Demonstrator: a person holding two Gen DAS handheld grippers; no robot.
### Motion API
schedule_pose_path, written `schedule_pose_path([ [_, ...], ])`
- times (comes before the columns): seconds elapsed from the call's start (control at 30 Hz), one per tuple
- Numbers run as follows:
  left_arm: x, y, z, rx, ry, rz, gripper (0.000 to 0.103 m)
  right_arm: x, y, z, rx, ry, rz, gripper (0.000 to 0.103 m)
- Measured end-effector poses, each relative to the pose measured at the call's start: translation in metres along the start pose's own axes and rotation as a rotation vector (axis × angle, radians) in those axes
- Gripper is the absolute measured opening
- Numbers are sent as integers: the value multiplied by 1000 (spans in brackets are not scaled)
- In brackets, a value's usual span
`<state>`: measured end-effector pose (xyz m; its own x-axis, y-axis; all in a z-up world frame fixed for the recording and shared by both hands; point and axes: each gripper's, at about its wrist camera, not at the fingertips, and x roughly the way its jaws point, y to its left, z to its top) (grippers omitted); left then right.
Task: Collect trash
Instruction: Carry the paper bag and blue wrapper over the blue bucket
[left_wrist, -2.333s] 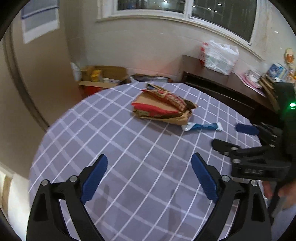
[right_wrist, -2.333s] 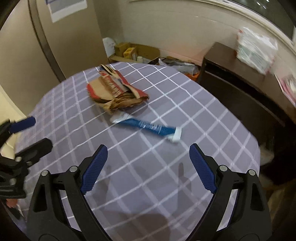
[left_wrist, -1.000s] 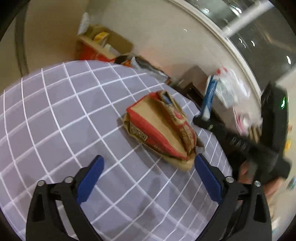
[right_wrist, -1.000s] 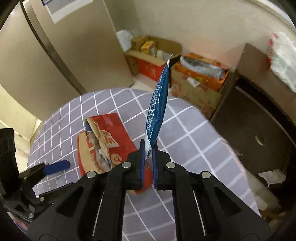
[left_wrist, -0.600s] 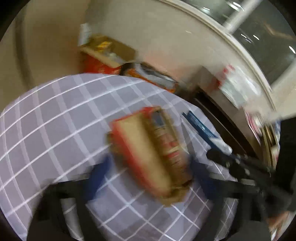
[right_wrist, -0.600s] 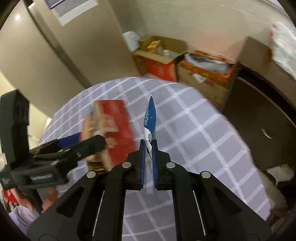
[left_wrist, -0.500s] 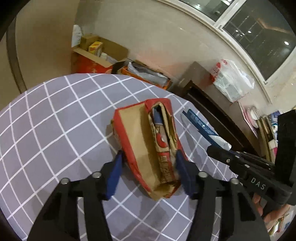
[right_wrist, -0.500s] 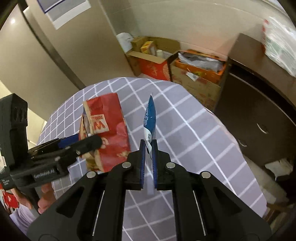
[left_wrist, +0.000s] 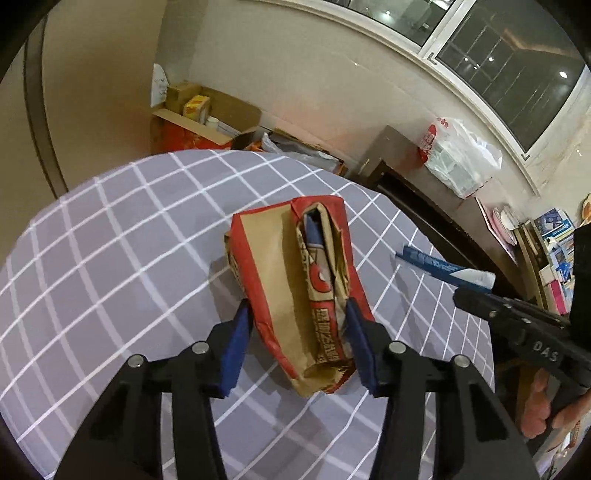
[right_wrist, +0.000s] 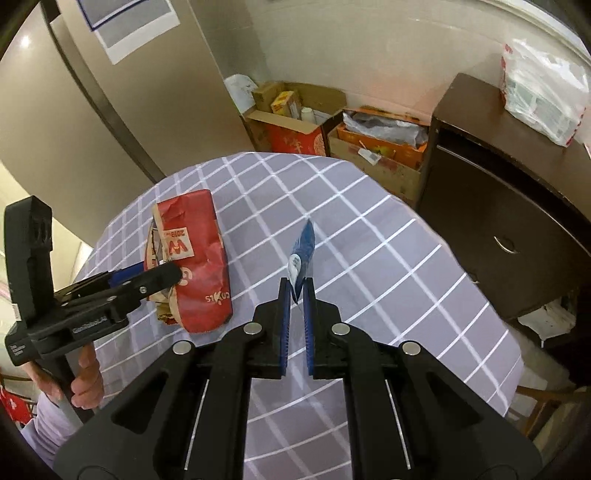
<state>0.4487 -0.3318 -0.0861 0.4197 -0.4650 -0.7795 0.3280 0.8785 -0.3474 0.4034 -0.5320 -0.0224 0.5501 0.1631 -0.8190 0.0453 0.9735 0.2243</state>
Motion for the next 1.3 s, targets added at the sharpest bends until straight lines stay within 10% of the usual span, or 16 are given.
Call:
schedule_pose_path([
  [0.8, -150, 97, -51, -10, -179, 199, 49, -34, 115, -30, -90, -46, 103, 3],
  [1.3, -243, 193, -94, -123, -266, 362, 50, -10, 259, -42, -301, 3, 253, 3],
])
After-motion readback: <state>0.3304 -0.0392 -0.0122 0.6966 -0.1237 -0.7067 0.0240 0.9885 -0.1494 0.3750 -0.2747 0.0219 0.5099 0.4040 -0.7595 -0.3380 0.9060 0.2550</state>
